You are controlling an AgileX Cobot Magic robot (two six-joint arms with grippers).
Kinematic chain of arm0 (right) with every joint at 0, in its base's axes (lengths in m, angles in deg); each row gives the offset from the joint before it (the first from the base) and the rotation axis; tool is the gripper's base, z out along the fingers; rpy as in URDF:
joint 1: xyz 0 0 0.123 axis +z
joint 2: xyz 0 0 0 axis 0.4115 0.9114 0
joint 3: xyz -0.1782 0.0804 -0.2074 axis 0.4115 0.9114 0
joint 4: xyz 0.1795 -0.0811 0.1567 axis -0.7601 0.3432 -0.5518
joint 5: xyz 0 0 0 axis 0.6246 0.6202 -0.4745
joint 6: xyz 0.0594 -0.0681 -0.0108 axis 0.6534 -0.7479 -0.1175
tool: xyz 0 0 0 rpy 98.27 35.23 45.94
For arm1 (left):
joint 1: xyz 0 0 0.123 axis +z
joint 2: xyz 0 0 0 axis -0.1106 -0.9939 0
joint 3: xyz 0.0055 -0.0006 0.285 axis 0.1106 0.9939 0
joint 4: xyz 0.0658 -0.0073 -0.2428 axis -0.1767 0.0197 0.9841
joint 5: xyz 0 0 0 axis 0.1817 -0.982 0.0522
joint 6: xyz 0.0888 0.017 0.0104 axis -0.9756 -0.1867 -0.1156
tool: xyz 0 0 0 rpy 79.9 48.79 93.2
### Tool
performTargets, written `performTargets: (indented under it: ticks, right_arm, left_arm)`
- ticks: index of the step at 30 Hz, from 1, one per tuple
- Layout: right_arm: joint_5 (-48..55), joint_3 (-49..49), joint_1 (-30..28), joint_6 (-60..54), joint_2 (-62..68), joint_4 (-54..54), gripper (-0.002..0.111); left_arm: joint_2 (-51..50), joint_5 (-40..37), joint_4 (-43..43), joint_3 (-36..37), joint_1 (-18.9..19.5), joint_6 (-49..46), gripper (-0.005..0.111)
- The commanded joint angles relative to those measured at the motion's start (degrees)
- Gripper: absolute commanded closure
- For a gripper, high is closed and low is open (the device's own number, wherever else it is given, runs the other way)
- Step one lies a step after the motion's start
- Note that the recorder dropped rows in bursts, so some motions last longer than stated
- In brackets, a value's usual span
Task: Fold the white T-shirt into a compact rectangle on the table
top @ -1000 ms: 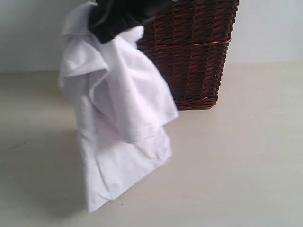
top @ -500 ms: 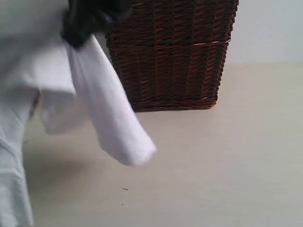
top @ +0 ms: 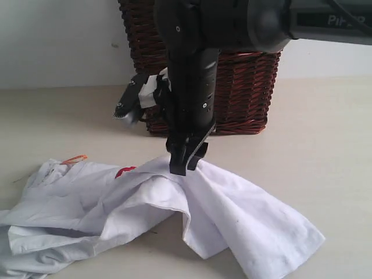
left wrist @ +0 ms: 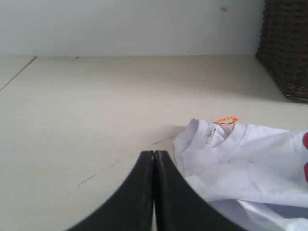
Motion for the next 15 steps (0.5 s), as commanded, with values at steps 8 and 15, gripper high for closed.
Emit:
performTargets:
  ticks: [8, 15]
  right_arm:
    - [-1.4, 0.0, 2.8, -2.9, -3.4, -8.3, 0.049]
    - [-5.5, 0.0, 13.1, 6.5, -0.3, 3.0, 0.051]
  left_arm:
    - [0.3, 0.8, -0.1, 0.0, -0.3, 0.0, 0.107]
    - [0.3, 0.8, -0.1, 0.0, -0.3, 0.0, 0.107]
